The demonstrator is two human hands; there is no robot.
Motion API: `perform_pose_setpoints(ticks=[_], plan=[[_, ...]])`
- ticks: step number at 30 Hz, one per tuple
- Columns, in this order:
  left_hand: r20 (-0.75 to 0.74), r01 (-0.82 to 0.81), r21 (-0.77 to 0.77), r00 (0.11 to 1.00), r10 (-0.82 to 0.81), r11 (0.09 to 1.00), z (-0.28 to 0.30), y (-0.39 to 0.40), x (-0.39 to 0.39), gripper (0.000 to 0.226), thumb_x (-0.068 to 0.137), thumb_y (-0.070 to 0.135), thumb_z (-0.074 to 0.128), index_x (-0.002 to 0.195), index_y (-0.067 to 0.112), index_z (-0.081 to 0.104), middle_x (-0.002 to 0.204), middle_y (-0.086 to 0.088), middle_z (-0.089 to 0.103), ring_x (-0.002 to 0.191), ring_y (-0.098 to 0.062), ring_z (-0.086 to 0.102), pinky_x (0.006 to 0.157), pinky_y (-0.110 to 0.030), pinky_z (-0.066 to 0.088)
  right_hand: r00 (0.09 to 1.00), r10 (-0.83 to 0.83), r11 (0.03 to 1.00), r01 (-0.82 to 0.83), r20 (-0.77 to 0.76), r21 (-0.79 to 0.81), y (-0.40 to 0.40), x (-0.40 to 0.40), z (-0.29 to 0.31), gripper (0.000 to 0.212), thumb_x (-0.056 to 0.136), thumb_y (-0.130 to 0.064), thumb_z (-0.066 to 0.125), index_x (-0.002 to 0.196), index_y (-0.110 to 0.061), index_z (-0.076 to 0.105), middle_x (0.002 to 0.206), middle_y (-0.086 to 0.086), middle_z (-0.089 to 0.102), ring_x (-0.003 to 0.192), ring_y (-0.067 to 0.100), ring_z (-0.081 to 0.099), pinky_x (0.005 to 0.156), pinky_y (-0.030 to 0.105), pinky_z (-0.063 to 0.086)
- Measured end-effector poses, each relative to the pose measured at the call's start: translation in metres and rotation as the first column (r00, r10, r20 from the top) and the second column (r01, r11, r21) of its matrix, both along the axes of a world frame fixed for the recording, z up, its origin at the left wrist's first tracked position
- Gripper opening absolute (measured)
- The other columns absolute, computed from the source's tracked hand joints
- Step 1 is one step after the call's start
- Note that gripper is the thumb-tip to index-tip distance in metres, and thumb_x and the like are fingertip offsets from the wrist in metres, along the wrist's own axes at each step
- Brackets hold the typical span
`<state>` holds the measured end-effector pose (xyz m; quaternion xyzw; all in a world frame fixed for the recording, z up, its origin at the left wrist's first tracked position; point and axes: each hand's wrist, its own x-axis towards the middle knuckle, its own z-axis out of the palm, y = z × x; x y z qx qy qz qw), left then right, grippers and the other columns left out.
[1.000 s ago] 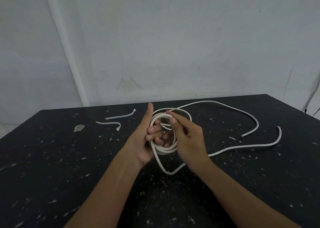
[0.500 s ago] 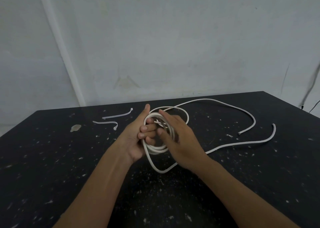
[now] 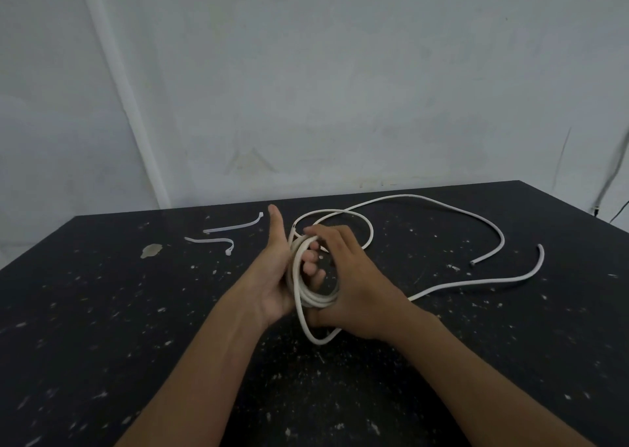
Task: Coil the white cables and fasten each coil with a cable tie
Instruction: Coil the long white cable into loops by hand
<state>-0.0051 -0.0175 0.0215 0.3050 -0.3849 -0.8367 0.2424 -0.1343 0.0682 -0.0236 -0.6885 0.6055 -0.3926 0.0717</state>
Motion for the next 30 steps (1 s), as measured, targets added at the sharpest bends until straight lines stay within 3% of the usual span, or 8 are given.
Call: perform_pose_setpoints(ticks=[4, 8, 13, 20, 25, 27, 29, 30], plan=[[-0.041, 0.084, -0.114, 0.995, -0.089, 0.990, -0.002, 0.001, 0.002, 0.085, 0.082, 0.087, 0.041, 0.067, 0.007, 0.065, 0.055, -0.003, 0.054, 0.051, -0.018, 0.052, 0.066, -0.034, 0.050, 0.985, 0.016, 0.995, 0.001, 0.174, -0.098, -0.002, -0.005, -0.006, 0.103, 0.065, -0.021, 0.095, 0.149, -0.039, 0.036, 0.138, -0.009, 0.043, 0.126, 0.005, 0.054, 0.106, 0.032, 0.051], [-0.081, 0.042, -0.176, 0.995, -0.057, 0.983, -0.007, 0.004, -0.003, 0.075, 0.090, 0.077, 0.040, 0.075, 0.008, 0.067, 0.053, 0.000, 0.047, 0.045, -0.013, 0.044, 0.063, -0.031, 0.046, 0.974, 0.017, 0.991, 0.014, 0.225, -0.133, -0.006, -0.006, -0.013, 0.103, 0.067, -0.016, 0.095, 0.149, -0.038, 0.037, 0.139, -0.005, 0.045, 0.125, 0.002, 0.055, 0.104, 0.022, 0.050], [0.017, 0.035, -0.211, 0.999, -0.033, 0.977, -0.003, 0.008, -0.003, 0.065, 0.094, 0.071, 0.046, 0.060, 0.016, 0.057, 0.048, 0.002, 0.041, 0.042, -0.014, 0.043, 0.057, -0.030, 0.044, 0.989, 0.042, 0.994, -0.028, 0.140, -0.103, -0.006, -0.008, -0.011, 0.109, 0.071, -0.020, 0.095, 0.160, -0.029, 0.033, 0.146, -0.007, 0.040, 0.132, -0.006, 0.046, 0.107, 0.009, 0.039], [-0.092, 0.204, -0.138, 0.972, -0.218, 0.969, 0.002, 0.004, 0.003, 0.052, 0.102, 0.057, 0.046, 0.070, 0.016, 0.051, 0.043, 0.006, 0.030, 0.036, -0.009, 0.032, 0.051, -0.025, 0.043, 0.977, 0.067, 0.997, -0.057, 0.205, -0.053, -0.006, -0.010, -0.009, 0.119, 0.071, -0.022, 0.096, 0.165, -0.034, 0.024, 0.138, -0.006, 0.045, 0.133, 0.005, 0.049, 0.112, 0.021, 0.043], [-0.093, 0.087, -0.197, 0.990, -0.107, 0.976, -0.001, 0.005, -0.003, 0.043, 0.095, 0.045, 0.065, 0.064, 0.018, 0.050, 0.040, 0.007, 0.026, 0.030, -0.005, 0.023, 0.036, -0.021, 0.031, 0.959, 0.056, 0.998, -0.046, 0.278, -0.041, -0.007, -0.009, -0.010, 0.129, 0.068, -0.019, 0.099, 0.166, -0.036, 0.017, 0.144, -0.005, 0.052, 0.137, 0.009, 0.053, 0.117, 0.037, 0.045], [-0.170, 0.024, -0.167, 0.984, -0.053, 0.986, -0.001, 0.000, -0.004, 0.043, 0.093, 0.042, 0.064, 0.060, 0.018, 0.049, 0.038, 0.007, 0.026, 0.026, -0.005, 0.022, 0.032, -0.019, 0.022, 0.786, 0.129, 0.985, -0.170, 0.604, 0.011, -0.007, -0.007, -0.003, 0.125, 0.069, -0.015, 0.099, 0.166, -0.030, 0.021, 0.143, -0.003, 0.064, 0.134, 0.018, 0.062, 0.116, 0.042, 0.049], [-0.243, -0.003, -0.143, 0.970, -0.032, 0.990, -0.001, -0.006, -0.003, 0.043, 0.090, 0.043, 0.063, 0.060, 0.018, 0.047, 0.035, 0.007, 0.026, 0.023, -0.005, 0.021, 0.029, -0.018, 0.018, 0.299, 0.096, 0.963, -0.271, 0.950, -0.012, -0.010, -0.007, 0.007, 0.082, 0.078, -0.029, 0.088, 0.152, -0.018, 0.053, 0.129, 0.009, 0.073, 0.120, 0.030, 0.071, 0.106, 0.047, 0.056], [-0.253, -0.007, -0.142, 0.967, -0.030, 0.990, 0.000, -0.007, -0.003, 0.043, 0.089, 0.045, 0.063, 0.060, 0.018, 0.047, 0.035, 0.007, 0.025, 0.023, -0.005, 0.021, 0.028, -0.018, 0.018, 0.146, 0.049, 0.965, -0.264, 0.988, -0.008, -0.010, -0.008, 0.011, 0.056, 0.085, -0.034, 0.076, 0.137, -0.014, 0.068, 0.118, 0.012, 0.075, 0.107, 0.029, 0.074, 0.097, 0.044, 0.059]])
